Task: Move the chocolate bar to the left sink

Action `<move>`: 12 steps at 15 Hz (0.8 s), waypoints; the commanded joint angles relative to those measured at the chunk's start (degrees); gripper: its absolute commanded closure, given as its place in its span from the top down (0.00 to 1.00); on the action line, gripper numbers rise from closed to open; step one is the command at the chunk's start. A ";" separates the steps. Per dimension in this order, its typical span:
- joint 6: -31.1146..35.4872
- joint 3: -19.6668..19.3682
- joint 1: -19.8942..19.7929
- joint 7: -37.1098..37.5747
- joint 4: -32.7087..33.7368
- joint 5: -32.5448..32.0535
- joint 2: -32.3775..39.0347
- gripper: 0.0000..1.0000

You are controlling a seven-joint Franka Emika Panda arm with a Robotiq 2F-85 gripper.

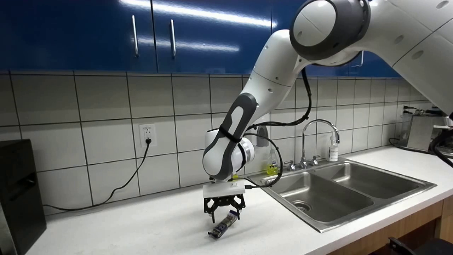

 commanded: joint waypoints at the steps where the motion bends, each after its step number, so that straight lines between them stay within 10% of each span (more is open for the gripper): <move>1: 0.02 -0.65 0.59 5.10 -0.75 1.16 -0.84 1.00; 12: 0.05 -1.34 0.21 16.28 0.02 0.75 -0.26 1.00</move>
